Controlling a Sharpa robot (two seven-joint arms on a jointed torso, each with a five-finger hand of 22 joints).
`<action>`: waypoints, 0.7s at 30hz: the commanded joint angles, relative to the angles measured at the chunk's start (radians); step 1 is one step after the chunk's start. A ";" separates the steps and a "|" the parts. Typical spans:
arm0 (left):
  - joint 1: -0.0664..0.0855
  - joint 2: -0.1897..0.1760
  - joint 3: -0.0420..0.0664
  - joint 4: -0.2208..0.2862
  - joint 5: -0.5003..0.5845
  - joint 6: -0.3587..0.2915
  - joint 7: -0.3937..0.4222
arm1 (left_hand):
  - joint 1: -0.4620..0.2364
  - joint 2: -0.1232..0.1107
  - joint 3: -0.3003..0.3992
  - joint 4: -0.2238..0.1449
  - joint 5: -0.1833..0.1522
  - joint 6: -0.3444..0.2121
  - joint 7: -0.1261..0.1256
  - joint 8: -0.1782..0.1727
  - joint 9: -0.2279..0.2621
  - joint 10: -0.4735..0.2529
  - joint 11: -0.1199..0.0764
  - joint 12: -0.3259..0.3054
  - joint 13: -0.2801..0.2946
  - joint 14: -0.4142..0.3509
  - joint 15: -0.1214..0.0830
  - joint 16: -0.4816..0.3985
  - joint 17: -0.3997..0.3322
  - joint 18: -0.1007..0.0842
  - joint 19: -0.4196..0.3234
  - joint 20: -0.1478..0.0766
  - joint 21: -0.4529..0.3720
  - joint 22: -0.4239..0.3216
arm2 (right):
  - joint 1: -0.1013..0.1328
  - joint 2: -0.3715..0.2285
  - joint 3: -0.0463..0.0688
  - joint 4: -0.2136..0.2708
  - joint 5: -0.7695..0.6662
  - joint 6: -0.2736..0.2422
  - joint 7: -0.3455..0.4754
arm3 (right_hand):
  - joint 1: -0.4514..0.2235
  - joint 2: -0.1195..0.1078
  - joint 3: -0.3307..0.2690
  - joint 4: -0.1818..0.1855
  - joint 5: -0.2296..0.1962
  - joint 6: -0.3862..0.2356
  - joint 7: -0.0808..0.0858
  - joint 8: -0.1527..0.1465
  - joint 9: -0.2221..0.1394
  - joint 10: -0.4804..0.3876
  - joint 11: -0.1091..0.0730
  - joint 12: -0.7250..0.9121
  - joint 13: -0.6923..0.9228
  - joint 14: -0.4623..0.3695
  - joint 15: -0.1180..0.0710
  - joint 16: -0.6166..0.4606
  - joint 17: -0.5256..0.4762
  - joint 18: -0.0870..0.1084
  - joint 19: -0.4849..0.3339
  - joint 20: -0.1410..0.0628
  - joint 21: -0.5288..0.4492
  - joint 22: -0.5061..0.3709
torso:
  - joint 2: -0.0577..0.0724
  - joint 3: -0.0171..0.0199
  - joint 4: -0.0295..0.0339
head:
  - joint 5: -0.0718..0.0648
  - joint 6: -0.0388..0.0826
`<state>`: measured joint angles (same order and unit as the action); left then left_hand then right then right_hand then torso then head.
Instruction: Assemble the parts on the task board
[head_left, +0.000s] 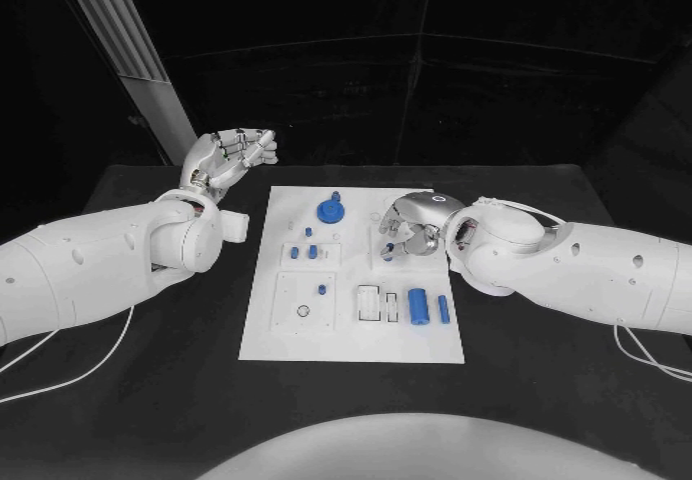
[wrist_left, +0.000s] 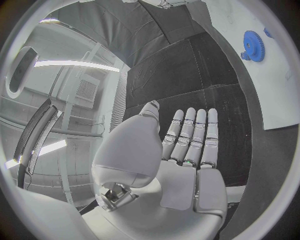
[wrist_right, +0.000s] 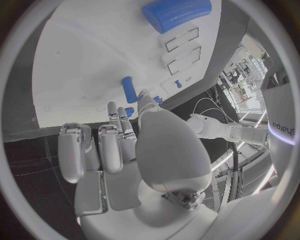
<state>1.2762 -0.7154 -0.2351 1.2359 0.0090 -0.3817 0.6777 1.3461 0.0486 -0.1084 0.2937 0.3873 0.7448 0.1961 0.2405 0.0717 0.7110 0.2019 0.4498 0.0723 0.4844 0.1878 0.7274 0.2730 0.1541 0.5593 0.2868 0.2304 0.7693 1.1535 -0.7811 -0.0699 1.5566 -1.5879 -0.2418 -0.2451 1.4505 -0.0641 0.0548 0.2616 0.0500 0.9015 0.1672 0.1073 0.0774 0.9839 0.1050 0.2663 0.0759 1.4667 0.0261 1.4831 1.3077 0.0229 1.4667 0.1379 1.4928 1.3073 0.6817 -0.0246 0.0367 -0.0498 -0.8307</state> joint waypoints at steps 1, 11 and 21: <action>0.001 -0.001 0.000 0.002 0.000 0.011 0.163 | -0.001 0.008 -0.006 -0.002 0.004 -0.005 0.042 0.006 -0.001 -0.005 -0.001 0.006 -0.001 -0.005 0.001 0.003 -0.001 0.005 0.009 0.000 -0.005 -0.001 | 0.001 0.004 0.000 -0.002 -0.017 0.045 -0.026 | 0.019 0.008 0.004 -0.006 -0.004 0.027 -0.011 0.013 0.003 0.027 -0.009 0.009 -0.002 0.058 -0.012 -0.004 0.019 -0.002 0.064 -0.012 0.001 0.234 | 0.001 -0.0002 0.0011 | 0.002 -0.001; 0.001 -0.002 0.000 0.001 0.000 0.010 0.162 | -0.001 0.008 -0.007 -0.002 0.004 -0.005 0.042 0.006 -0.001 -0.005 -0.001 0.007 -0.001 -0.006 0.001 0.004 -0.001 0.005 0.009 0.000 -0.005 -0.001 | 0.000 0.011 0.000 -0.001 -0.026 0.075 -0.029 | 0.046 0.023 0.001 0.002 -0.003 0.093 -0.039 0.033 0.007 0.091 -0.033 -0.003 -0.013 0.059 -0.036 -0.006 0.016 -0.001 0.063 -0.038 -0.002 0.233 | 0.000 0.0001 -0.0010 | 0.000 -0.004; 0.001 -0.001 0.000 0.000 0.000 0.011 0.162 | -0.001 0.008 -0.007 -0.002 0.004 -0.005 0.042 0.006 -0.001 -0.005 -0.001 0.007 -0.001 -0.006 0.001 0.004 -0.001 0.005 0.009 0.000 -0.005 -0.001 | 0.000 0.006 0.000 0.014 -0.027 0.075 -0.036 | 0.048 0.021 -0.006 0.010 -0.003 0.100 -0.034 0.029 0.003 0.109 -0.032 -0.015 -0.014 0.058 -0.032 -0.008 0.010 -0.001 0.061 -0.038 -0.006 0.232 | 0.000 0.0000 0.0001 | -0.002 -0.004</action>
<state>1.2762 -0.7163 -0.2351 1.2357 0.0090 -0.3815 0.6777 1.3462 0.0486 -0.1084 0.2937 0.3873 0.7448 0.1961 0.2405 0.0717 0.7110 0.2019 0.4498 0.0721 0.4844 0.1878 0.7274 0.2731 0.1541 0.5593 0.2868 0.2304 0.7695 1.1522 -0.7741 -0.0700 1.5672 -1.6061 -0.1788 -0.2742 1.4912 -0.0431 0.0512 0.2650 0.0500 0.9975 0.1331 0.1356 0.0817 1.0869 0.0739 0.2541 0.0631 1.4667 -0.0021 1.4775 1.3076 0.0229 1.4634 0.1067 1.4928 1.3073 0.6820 -0.0246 0.0365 -0.0516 -0.8334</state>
